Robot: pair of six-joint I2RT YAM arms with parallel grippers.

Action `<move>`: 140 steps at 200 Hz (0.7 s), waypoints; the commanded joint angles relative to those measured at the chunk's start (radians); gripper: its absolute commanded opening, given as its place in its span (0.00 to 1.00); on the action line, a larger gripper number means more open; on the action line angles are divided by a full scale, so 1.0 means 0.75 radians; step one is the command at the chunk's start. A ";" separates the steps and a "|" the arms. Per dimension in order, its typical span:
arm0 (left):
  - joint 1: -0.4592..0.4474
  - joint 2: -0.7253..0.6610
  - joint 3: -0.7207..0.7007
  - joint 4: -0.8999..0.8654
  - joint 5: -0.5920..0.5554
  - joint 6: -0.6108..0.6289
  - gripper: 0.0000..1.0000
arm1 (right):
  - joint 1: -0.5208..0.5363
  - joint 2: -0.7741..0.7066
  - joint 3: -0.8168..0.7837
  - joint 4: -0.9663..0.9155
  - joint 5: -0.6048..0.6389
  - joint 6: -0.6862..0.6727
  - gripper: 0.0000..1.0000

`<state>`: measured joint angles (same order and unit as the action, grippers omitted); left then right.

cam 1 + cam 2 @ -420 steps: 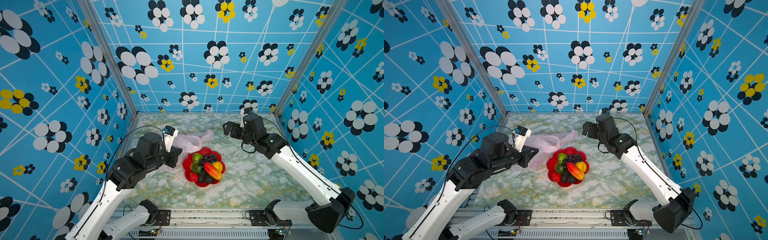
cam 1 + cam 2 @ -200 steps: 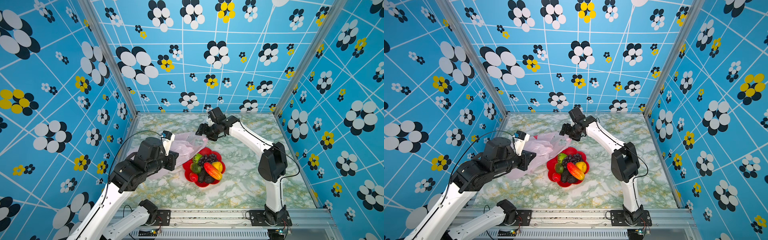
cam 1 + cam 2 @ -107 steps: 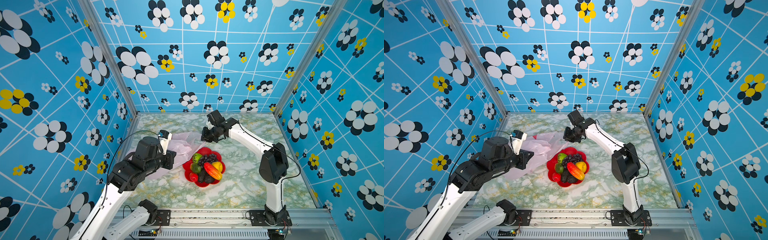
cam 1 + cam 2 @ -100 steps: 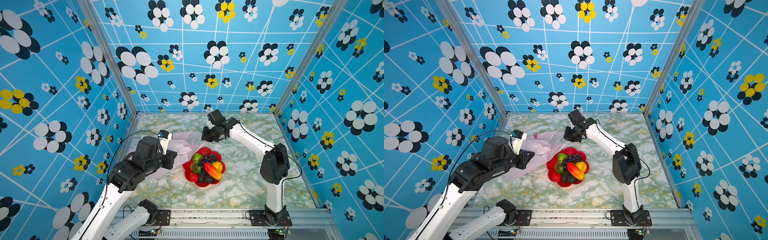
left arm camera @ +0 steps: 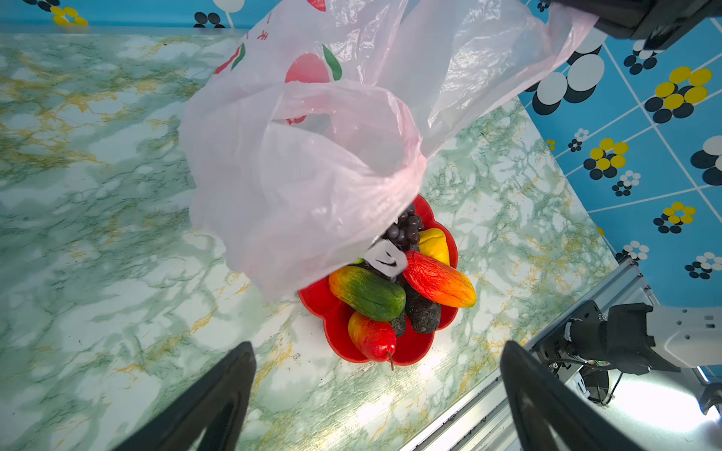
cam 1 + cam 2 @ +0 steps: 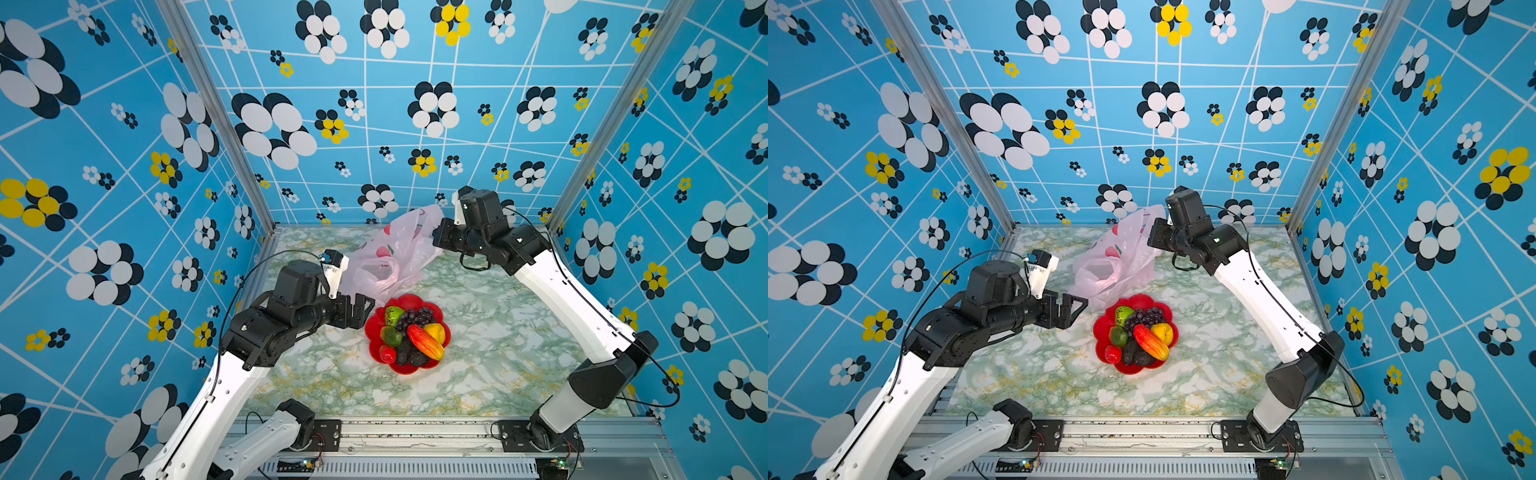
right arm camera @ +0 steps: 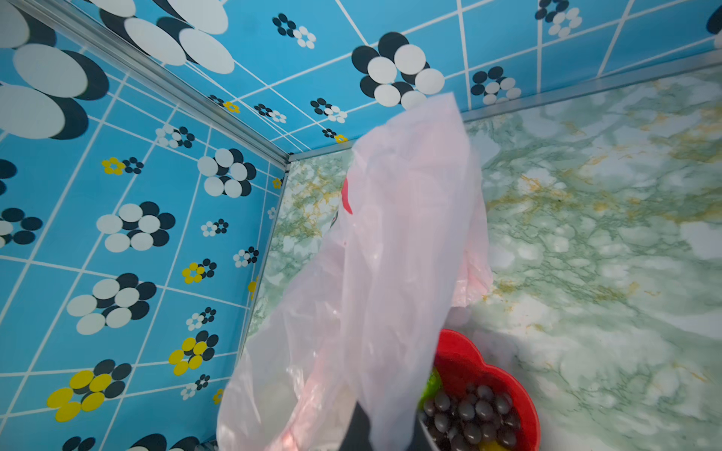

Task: Place the fruits into the plastic bag
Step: Open the plastic bag at the top-left of the table.

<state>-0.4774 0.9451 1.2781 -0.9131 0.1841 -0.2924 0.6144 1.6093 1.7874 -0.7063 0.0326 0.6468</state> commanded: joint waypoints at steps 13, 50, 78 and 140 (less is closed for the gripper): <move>0.004 0.083 0.110 -0.021 -0.012 0.086 0.99 | 0.012 -0.088 -0.173 0.030 0.008 0.016 0.00; -0.082 0.318 0.321 -0.123 -0.051 0.303 1.00 | 0.031 -0.156 -0.238 0.037 0.005 0.021 0.00; -0.127 0.465 0.427 -0.154 -0.186 0.475 0.99 | 0.037 -0.192 -0.296 0.039 0.006 0.035 0.00; -0.216 0.667 0.560 -0.187 -0.299 0.610 0.84 | 0.038 -0.249 -0.300 -0.031 0.020 0.039 0.00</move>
<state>-0.6117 1.4158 1.6581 -1.0176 0.0200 0.0963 0.6350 1.4536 1.5658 -0.6960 0.0326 0.6693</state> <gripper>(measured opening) 0.857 0.054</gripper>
